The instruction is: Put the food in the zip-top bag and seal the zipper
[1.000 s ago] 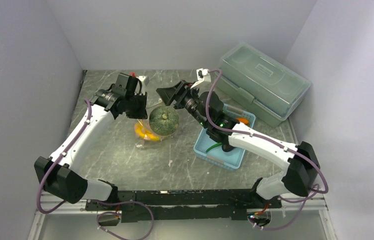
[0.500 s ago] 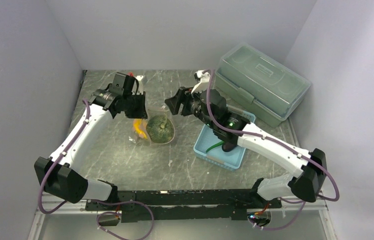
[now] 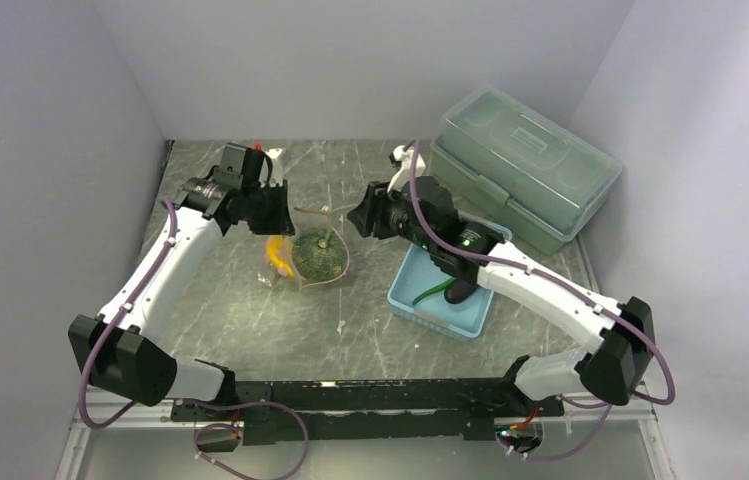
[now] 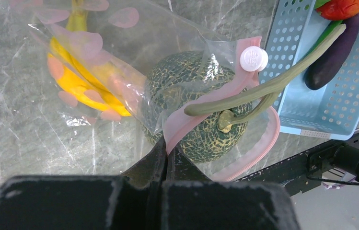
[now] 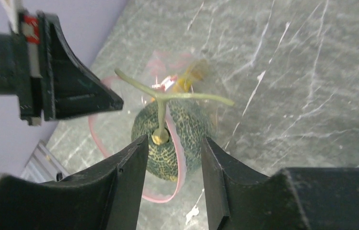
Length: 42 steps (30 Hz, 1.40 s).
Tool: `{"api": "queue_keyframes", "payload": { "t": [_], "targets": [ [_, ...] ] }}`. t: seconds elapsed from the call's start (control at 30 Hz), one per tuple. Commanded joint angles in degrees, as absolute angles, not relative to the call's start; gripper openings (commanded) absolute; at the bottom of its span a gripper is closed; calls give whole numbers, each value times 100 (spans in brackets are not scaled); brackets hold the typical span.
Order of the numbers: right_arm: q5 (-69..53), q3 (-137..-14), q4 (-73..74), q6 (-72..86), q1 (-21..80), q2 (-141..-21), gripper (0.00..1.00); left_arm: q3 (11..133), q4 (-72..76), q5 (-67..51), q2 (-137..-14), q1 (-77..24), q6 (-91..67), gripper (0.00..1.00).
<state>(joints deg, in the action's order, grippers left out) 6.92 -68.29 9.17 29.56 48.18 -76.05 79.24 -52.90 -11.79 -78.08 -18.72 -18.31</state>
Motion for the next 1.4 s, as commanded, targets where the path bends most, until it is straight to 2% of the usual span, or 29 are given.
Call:
{"api": "queue_keyframes", "payload": {
  "t": [0.0,0.27,0.67,0.8,0.97,1.37],
  "targets": [
    [104,-6993,1210,2825,4834,-7841,46,7917,-5042,-1335,-7656,-1798,-1881,0],
    [-388,-6987,1386,2734,4859,-8214,43,7889,-5018,-1405,-7664,-1706,-1889,0],
    [-17,-7349,1764,2610,5071,-8772,40,7874,-4990,-1468,-7656,-1687,-1886,0],
    [447,-7658,2053,2498,5144,-9029,27,7905,-5007,-1470,-7680,-1687,-1881,0],
    [992,-7948,2265,2382,5226,-9066,0,7974,-5044,-1444,-7665,-1687,-1883,0],
    [1948,-8881,2715,1850,5370,-8781,0,8589,-5304,-1087,-7569,-1687,-1986,2]
  ]
}}
